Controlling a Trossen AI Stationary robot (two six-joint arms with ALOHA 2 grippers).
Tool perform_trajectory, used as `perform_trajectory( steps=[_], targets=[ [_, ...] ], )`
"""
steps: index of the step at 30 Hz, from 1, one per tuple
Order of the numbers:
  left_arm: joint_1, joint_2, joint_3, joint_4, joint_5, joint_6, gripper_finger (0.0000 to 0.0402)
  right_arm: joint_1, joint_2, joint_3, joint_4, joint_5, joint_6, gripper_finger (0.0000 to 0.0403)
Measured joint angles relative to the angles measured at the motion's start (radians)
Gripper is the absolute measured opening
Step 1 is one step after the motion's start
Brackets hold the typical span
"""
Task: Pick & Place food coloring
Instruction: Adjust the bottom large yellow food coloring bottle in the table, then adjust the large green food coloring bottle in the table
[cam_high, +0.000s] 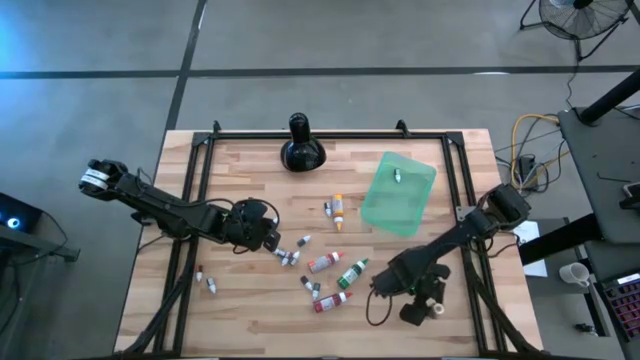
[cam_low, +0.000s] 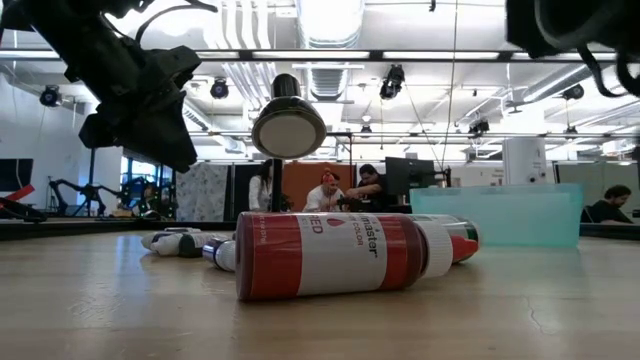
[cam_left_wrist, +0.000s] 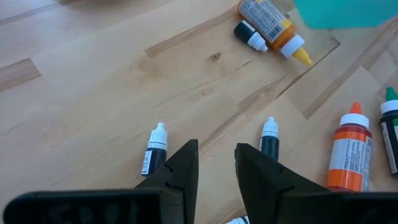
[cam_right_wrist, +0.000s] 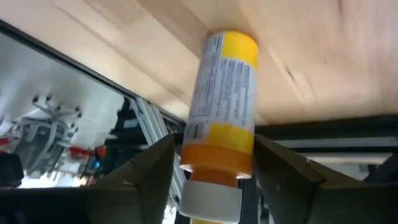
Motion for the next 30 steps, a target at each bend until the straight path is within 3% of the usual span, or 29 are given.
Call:
perform_trajectory(
  steps=[9,12,14,19,25,27,30],
  targets=[
    [0.000,0.000,0.000,0.003,0.000,-0.002,0.0080,0.000,0.000,0.042,-0.010,0.128,-0.005,0.0290],
    [0.000,0.000,0.000,0.008,0.000,-0.003,0.0080,0.000,0.000,0.046,-0.008,0.245,-0.034,0.0302],
    [0.000,0.000,0.000,0.009,0.000,-0.003,0.0080,0.003,0.000,0.059,-0.012,0.384,-0.094,0.0308],
    [0.000,0.000,0.000,0.022,0.000,-0.003,0.0080,0.017,-0.009,0.137,-0.008,0.761,-0.319,0.0313],
    [0.000,0.000,0.000,0.034,0.000,-0.002,0.0080,0.015,-0.006,0.208,0.035,1.050,-0.826,0.0308],
    [0.000,0.000,0.000,0.034,0.001,-0.002,0.0080,0.005,-0.006,0.210,0.055,1.088,-0.947,0.0308],
    [0.000,0.000,0.000,0.035,0.002,-0.003,0.0080,-0.018,-0.005,0.190,0.086,1.067,-1.053,0.0308]
  ],
)
